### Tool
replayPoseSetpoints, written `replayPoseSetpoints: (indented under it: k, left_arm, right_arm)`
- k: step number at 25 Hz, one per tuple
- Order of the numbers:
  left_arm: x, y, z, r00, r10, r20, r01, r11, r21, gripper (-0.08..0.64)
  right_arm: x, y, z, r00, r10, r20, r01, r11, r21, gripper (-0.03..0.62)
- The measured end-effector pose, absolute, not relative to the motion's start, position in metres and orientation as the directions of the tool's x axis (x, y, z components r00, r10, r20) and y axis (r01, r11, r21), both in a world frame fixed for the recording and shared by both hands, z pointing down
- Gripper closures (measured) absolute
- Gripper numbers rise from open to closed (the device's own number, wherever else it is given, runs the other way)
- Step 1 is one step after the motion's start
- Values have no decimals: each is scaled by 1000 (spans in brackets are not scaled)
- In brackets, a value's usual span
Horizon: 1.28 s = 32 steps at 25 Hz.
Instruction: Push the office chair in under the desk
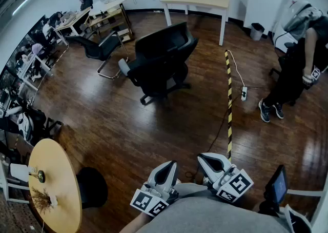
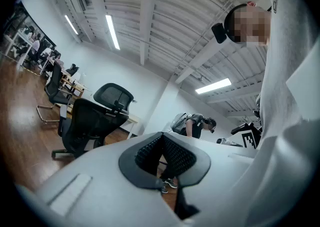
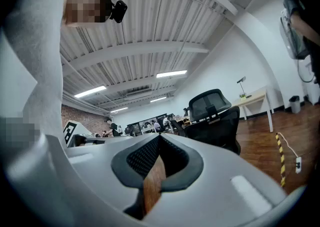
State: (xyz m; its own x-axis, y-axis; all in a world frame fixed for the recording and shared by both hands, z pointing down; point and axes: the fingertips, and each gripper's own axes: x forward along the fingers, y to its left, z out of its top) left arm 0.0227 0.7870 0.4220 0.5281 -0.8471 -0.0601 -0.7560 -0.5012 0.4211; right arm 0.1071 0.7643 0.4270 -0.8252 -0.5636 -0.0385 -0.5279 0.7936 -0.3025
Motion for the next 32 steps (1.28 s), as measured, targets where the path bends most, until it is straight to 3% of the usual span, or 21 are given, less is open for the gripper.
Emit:
replayPoseSetpoints:
  k: [32]
  left_arm:
    - [-8, 789, 425, 559, -826, -73, -726, -529, 439, 548]
  right_arm:
    - [75, 769, 429, -806, -592, -16, -564, 775, -286, 588]
